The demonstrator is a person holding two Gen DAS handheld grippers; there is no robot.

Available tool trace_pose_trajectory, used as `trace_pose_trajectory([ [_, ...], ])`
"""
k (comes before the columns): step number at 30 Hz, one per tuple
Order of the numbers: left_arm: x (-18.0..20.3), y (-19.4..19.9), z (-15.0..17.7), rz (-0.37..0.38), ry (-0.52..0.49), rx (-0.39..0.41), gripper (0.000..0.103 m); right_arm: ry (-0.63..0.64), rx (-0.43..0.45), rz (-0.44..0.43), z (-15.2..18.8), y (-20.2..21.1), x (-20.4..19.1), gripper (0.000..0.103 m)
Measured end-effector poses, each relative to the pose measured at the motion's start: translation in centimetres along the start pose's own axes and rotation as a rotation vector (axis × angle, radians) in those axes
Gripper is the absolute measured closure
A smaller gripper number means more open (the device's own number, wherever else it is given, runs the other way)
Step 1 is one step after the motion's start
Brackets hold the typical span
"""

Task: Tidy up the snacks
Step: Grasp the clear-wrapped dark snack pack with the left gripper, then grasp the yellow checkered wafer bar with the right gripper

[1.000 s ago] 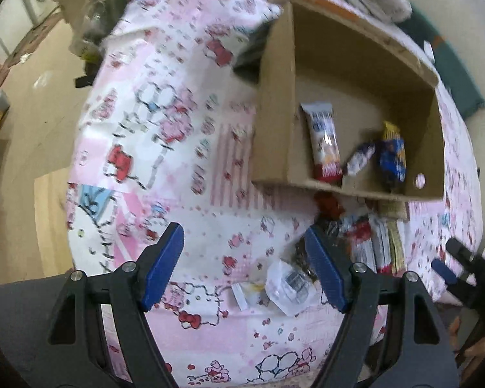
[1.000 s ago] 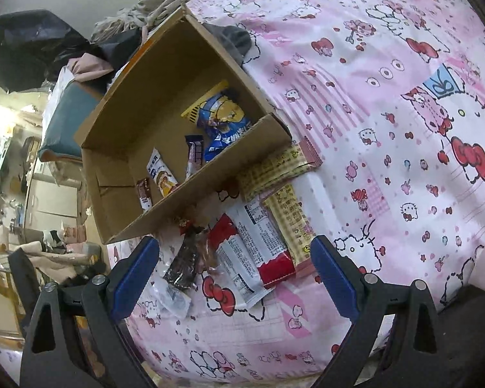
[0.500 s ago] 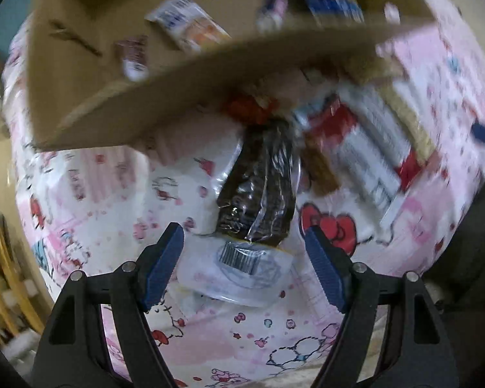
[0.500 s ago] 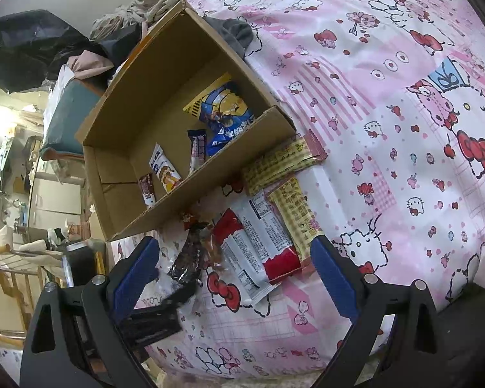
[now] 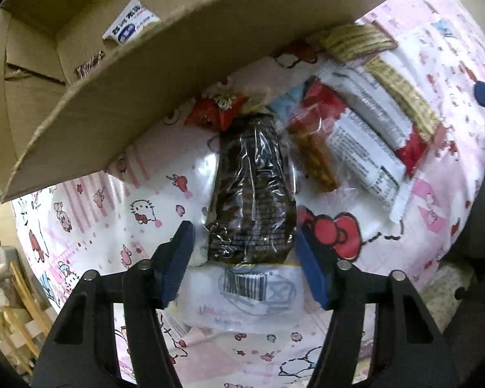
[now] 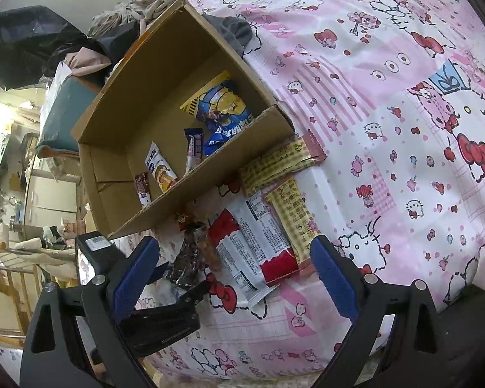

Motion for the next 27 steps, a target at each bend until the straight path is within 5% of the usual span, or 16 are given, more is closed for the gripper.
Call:
trace_pose_trajectory([
  [8, -0.5, 5.7, 2.6, 0.165, 0.124, 0.06, 0.051, -0.048, 0.006, 0.0, -0.2, 0.4, 1.3, 0.006],
  [13, -2.5, 8.1, 4.9, 0.193, 0.259, 0.13, 0.052, -0.049, -0.006, 0.03, -1.0, 0.2, 2.0, 0.007],
  [18, -4.1, 8.4, 6.4, 0.229, 0.372, 0.165, 0.061, 0.06, -0.095, 0.151, -1.6, -2.4, 2.0, 0.042],
  [21, -4.6, 8.1, 6.7, 0.221, 0.39, 0.166, 0.064, 0.149, -0.149, 0.295, -1.3, -5.0, 2.6, 0.043],
  [27, -4.9, 7.1, 6.4, 0.229, 0.389, 0.132, 0.07, 0.252, -0.2, 0.352, -0.6, -7.5, 2.2, 0.06],
])
Point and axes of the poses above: each gripper's, at about its wrist camera, not at the fingertips, and y roughly against the way its jaws point, x to its right, z to its underside, the point moved 6 cm from there along -y, roughly the way its jaws point, and after that the axes turned 1 degree about z, right-handed, at the moved point
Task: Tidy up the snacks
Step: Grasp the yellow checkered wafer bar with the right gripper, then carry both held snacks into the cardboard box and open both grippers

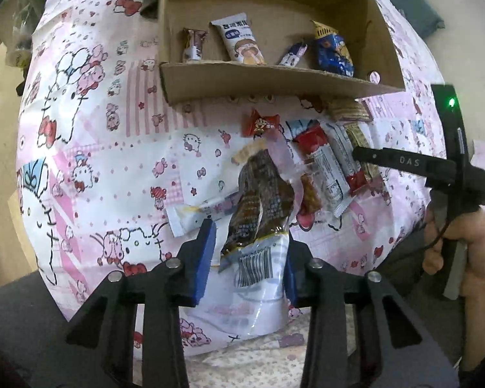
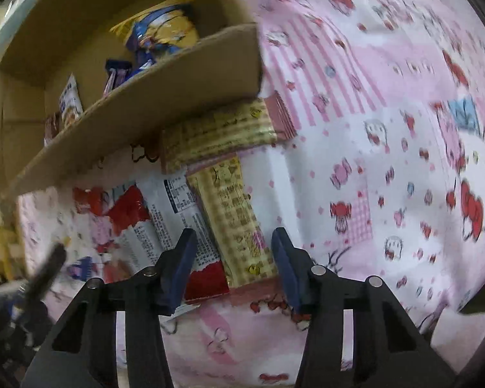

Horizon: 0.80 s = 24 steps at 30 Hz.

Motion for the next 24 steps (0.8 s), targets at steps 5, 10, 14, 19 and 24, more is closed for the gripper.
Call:
trace_pose_trajectory([
  [5, 0.6, -1.8, 0.0, -0.035, -0.029, -0.032, 0.093, 0.007, 0.016, -0.053, 0.3, 0.8, -0.4, 0.076],
  [10, 1.4, -0.5, 0.6, -0.009, -0.039, 0.003, 0.094, -0.038, 0.061, -0.179, 1.9, 3.8, -0.6, 0.076],
  [14, 2.0, 2.1, 1.7, 0.05, -0.039, 0.063, 0.094, -0.034, 0.11, -0.285, 3.2, 6.9, -1.1, 0.076],
  [19, 2.9, 5.5, 2.6, 0.051, -0.05, 0.159, 0.094, -0.014, 0.168, -0.417, 4.6, 10.1, -2.1, 0.076],
  [24, 2.3, 9.0, 0.8, 0.023, -0.014, 0.277, 0.094, 0.004, 0.215, -0.478, 4.4, 12.5, -2.9, 0.076],
])
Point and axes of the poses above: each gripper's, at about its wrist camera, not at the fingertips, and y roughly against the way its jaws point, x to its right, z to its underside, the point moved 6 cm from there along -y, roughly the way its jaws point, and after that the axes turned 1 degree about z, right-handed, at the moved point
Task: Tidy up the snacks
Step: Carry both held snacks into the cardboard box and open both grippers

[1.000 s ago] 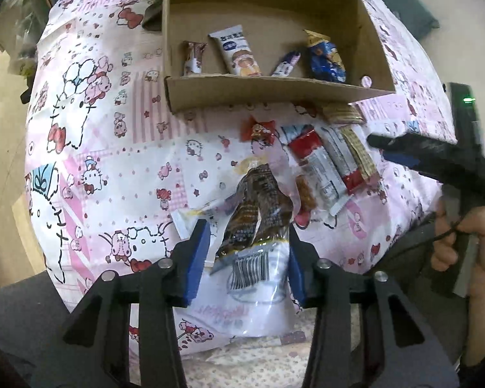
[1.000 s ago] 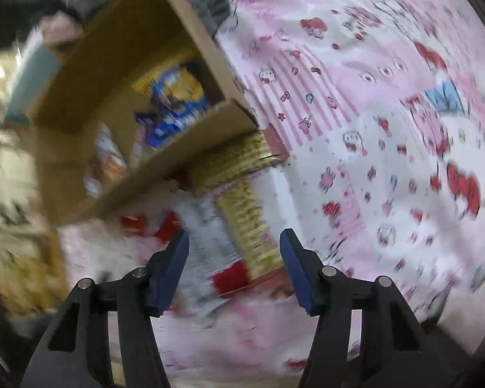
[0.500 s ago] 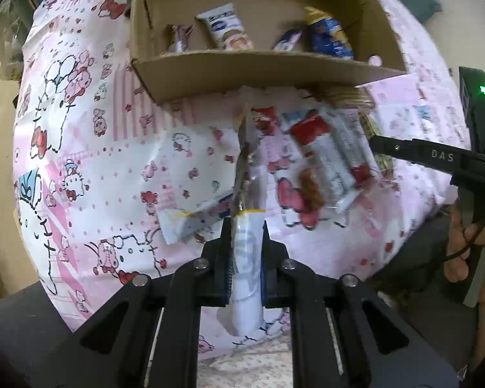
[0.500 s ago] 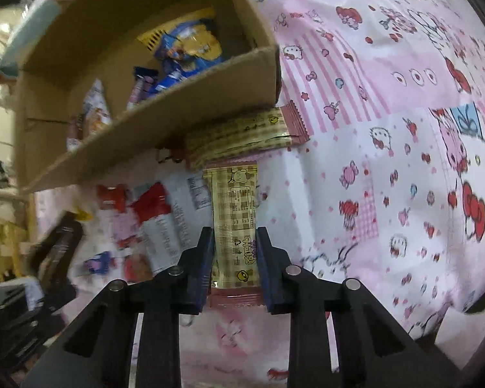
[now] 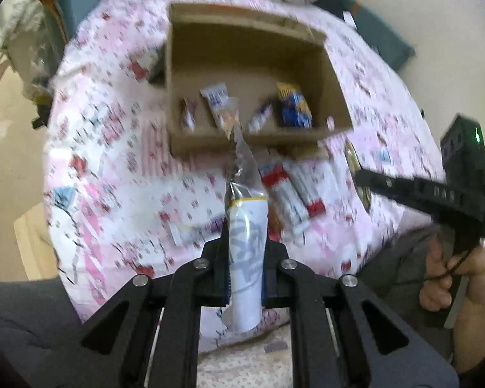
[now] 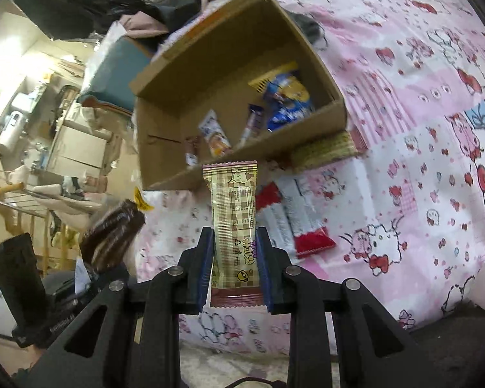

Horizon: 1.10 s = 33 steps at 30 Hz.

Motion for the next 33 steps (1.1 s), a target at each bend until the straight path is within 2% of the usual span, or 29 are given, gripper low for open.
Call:
trace_pose_trajectory([
  [4, -0.4, 1.1, -3.1, -0.024, 0.008, 0.062, 0.094, 0.011, 0.029, -0.033, -1.7, 0.1, -1.0, 0.076],
  [10, -0.2, 1.4, -7.7, -0.053, -0.027, 0.116, 0.094, 0.038, 0.06, -0.029, -4.8, 0.3, -2.2, 0.076],
  [20, 0.4, -2.5, -13.6, -0.103, -0.082, 0.107, 0.094, 0.062, 0.097, -0.002, -10.3, -2.0, -2.3, 0.076],
  [27, 0.5, -5.8, -15.8, -0.173, -0.124, 0.106, 0.094, 0.062, 0.114, -0.004, -12.7, -4.6, -1.5, 0.076],
  [33, -0.5, -9.2, -15.4, -0.216, -0.128, 0.095, 0.094, 0.036, 0.101, 0.016, -12.2, -6.7, 0.4, 0.076],
])
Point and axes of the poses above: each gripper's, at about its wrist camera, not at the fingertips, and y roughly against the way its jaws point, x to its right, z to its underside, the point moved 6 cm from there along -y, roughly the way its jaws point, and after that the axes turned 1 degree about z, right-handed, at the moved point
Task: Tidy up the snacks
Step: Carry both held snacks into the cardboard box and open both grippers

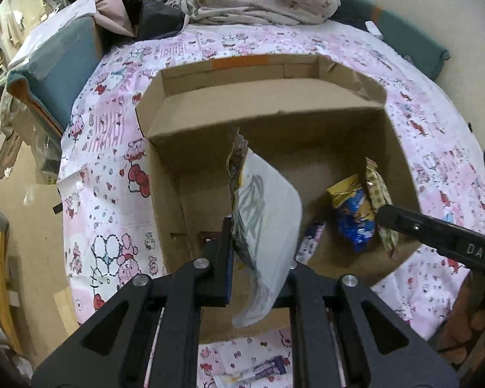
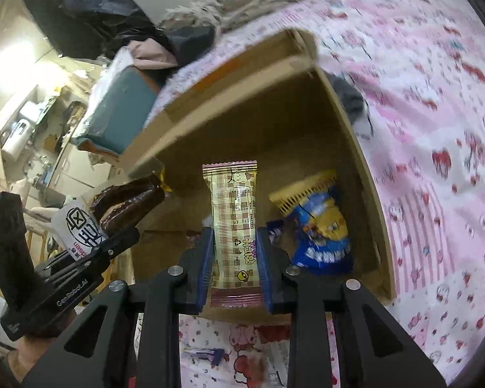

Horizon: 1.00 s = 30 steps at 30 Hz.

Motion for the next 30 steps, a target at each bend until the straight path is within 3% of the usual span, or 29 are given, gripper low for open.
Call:
trace_pose_trajectory([
  [14, 0.3, -1.1, 0.2, -0.022, -0.022, 0.039, 0.094, -0.018, -0.01, -0.001, -0.5, -1.0, 0.3, 0.076],
  [18, 0.6, -1.2, 0.1, 0.019, -0.005, 0.023, 0.093, -0.029, -0.01, -0.019, -0.6, -1.3, 0.2, 0.073],
  [19, 0.7, -1.4, 0.3, 0.03, -0.003, 0.01, 0.089, -0.038, -0.008, -0.025, -0.7, -1.3, 0.3, 0.073],
  [21, 0.8, -1.6, 0.5, 0.045, 0.005, -0.006, 0.071, -0.064, -0.01, -0.049, -0.8, -1.3, 0.4, 0.072],
  [23, 0.7, -1.2, 0.7, 0.062, 0.03, 0.002, 0.041, -0.08, -0.003, -0.066, -0.9, -1.2, 0.4, 0.064],
  [25, 0.7, -0.2, 0.7, 0.058, 0.041, 0.045, 0.025, -0.084, 0.024, -0.053, -1.1, -0.8, 0.6, 0.038],
  [26, 0.7, 0.1, 0.7, 0.055, 0.042, 0.058, 0.018, -0.083, 0.037, -0.048, -1.2, -0.5, 0.5, 0.034],
  [30, 0.3, 1.1, 0.5, 0.072, 0.066, 0.083, 0.017, -0.075, 0.045, -0.041, -1.5, 0.0, 0.4, 0.032],
])
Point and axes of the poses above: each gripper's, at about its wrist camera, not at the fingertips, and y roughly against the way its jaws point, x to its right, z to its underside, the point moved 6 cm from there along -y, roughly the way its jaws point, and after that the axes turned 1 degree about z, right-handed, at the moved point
